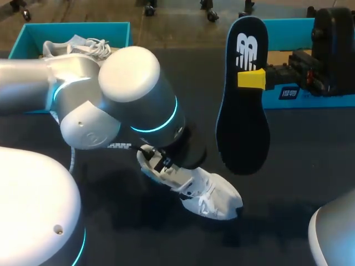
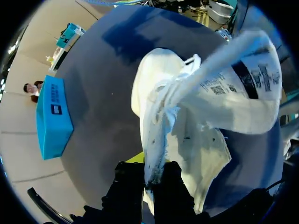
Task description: Take the shoe out of the shoebox, open the shoe tongue, remove and reinsert the insole, then place the shoe into the shoebox
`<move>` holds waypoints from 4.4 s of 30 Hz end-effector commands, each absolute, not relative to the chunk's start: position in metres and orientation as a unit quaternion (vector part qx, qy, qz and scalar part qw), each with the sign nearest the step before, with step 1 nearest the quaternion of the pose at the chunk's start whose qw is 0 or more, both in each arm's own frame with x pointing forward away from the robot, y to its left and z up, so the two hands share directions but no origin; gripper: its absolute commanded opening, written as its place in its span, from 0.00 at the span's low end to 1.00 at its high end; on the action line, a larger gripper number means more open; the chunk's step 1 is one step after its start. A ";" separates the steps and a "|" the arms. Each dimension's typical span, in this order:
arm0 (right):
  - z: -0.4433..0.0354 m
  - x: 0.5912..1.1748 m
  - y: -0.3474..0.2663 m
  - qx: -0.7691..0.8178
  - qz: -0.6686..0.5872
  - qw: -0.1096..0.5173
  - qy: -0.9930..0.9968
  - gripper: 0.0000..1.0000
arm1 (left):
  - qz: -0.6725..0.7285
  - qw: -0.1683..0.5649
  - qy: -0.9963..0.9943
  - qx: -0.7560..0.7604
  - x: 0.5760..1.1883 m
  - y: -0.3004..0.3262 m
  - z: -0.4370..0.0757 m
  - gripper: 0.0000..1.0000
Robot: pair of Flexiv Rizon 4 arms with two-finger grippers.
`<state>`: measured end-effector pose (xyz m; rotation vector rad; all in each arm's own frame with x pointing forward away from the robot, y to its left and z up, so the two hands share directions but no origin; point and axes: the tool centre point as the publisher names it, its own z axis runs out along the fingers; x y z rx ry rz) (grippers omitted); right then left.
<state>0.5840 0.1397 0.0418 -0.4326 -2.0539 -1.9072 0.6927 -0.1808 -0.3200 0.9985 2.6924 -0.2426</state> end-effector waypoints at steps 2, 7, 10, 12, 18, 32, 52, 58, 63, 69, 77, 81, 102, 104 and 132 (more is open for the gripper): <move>0.043 0.589 0.144 -0.150 -0.663 0.155 -0.717 0.00 | -0.084 0.080 0.862 0.494 0.692 -0.171 -0.298 0.00; 0.043 0.589 0.144 -0.150 -0.663 0.155 -0.717 0.00 | -0.066 0.101 0.814 0.569 0.688 -0.166 -0.284 0.00; 0.043 0.589 0.144 -0.150 -0.663 0.155 -0.717 0.00 | -0.066 0.101 0.814 0.569 0.688 -0.166 -0.284 0.00; 0.043 0.589 0.144 -0.150 -0.663 0.155 -0.717 0.00 | -0.066 0.101 0.814 0.569 0.688 -0.166 -0.284 0.00; 0.043 0.589 0.144 -0.150 -0.663 0.155 -0.717 0.00 | -0.061 0.096 0.798 0.592 0.690 -0.167 -0.285 0.00; 0.043 0.589 0.144 -0.150 -0.663 0.155 -0.717 0.00 | -0.042 0.033 0.735 0.676 0.668 -0.183 -0.311 0.00; 0.043 0.589 0.144 -0.150 -0.663 0.155 -0.717 0.00 | -0.018 -0.014 0.697 0.716 0.658 -0.195 -0.348 0.00; 0.043 0.589 0.144 -0.150 -0.663 0.155 -0.717 0.00 | -0.016 -0.022 0.695 0.719 0.661 -0.199 -0.358 0.00; 0.043 0.589 0.144 -0.150 -0.663 0.155 -0.717 0.00 | -0.021 -0.025 0.697 0.717 0.665 -0.199 -0.362 0.00; 0.043 0.589 0.144 -0.150 -0.663 0.155 -0.717 0.00 | -0.034 -0.022 0.692 0.721 0.669 -0.201 -0.368 0.00; 0.043 0.589 0.144 -0.150 -0.663 0.155 -0.717 0.00 | -0.035 -0.023 0.689 0.723 0.672 -0.211 -0.376 0.00; 0.043 0.589 0.144 -0.150 -0.663 0.155 -0.717 0.00 | -0.040 -0.015 0.685 0.727 0.672 -0.213 -0.378 0.00; 0.043 0.589 0.144 -0.150 -0.663 0.155 -0.717 0.00 | -0.179 0.143 0.715 0.660 0.699 -0.192 -0.300 1.00; 0.043 0.589 0.144 -0.150 -0.663 0.155 -0.717 0.00 | -0.205 0.173 0.709 0.652 0.704 -0.187 -0.285 1.00; 0.043 0.589 0.144 -0.150 -0.663 0.155 -0.717 0.00 | -0.385 0.369 0.623 0.572 0.729 -0.171 -0.208 1.00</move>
